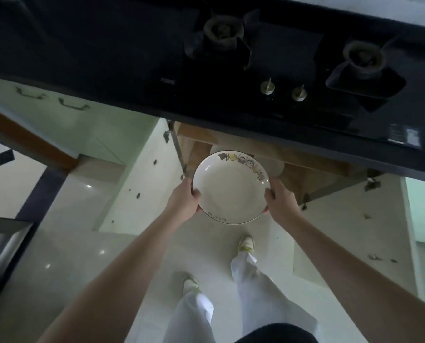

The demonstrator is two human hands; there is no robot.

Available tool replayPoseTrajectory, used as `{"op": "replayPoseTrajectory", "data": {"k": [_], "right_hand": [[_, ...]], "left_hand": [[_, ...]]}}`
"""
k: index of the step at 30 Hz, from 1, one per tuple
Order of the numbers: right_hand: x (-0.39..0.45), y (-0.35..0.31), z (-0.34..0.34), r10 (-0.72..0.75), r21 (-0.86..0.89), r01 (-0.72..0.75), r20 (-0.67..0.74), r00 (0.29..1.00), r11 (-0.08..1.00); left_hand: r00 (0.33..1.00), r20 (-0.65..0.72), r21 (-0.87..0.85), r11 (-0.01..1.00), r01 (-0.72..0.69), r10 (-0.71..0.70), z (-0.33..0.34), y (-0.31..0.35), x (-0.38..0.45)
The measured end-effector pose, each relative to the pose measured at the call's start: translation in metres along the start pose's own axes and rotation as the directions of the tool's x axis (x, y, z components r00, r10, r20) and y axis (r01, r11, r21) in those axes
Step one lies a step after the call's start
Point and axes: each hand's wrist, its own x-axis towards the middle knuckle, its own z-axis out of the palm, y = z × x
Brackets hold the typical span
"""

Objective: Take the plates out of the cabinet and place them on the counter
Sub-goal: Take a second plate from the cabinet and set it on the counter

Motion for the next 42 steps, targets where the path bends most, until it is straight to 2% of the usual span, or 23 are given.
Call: {"op": "replayPoseTrajectory", "data": {"k": [4,8,16,22,25,29,36,42], "right_hand": [[-0.063,-0.017,-0.02,-0.011,0.053,0.014,-0.038,0.999,0.998],[-0.116,-0.024,-0.04,-0.003,0.108,0.014,-0.101,0.995,0.994],[-0.21,-0.004,-0.102,0.044,0.221,-0.002,-0.187,0.981,0.975],[-0.26,0.049,-0.153,0.048,0.279,0.026,-0.255,0.966,0.96],[-0.292,0.088,-0.188,0.073,0.344,0.046,-0.325,0.943,0.938],[-0.337,0.136,-0.244,0.137,0.396,0.039,-0.407,0.903,0.918],[-0.388,0.204,-0.327,0.25,0.41,-0.003,-0.55,0.797,0.912],[-0.381,0.235,-0.368,0.339,0.496,0.0,-0.594,0.73,0.868]], "left_hand": [[0.997,-0.015,0.024,0.997,-0.074,0.074,-0.025,0.006,-0.054],[0.978,-0.019,0.07,0.976,-0.204,0.206,-0.04,0.018,-0.094],[0.933,0.009,0.009,0.933,-0.359,0.359,-0.026,0.064,-0.174],[0.92,0.054,-0.121,0.918,-0.379,0.387,0.023,0.106,-0.225],[0.908,0.075,-0.113,0.908,-0.404,0.413,0.064,0.139,-0.255],[0.877,0.139,-0.25,0.874,-0.418,0.459,0.123,0.19,-0.299],[0.795,0.225,-0.183,0.826,-0.534,0.564,0.213,0.265,-0.341],[0.744,0.287,-0.188,0.797,-0.574,0.603,0.253,0.323,-0.338]]}}
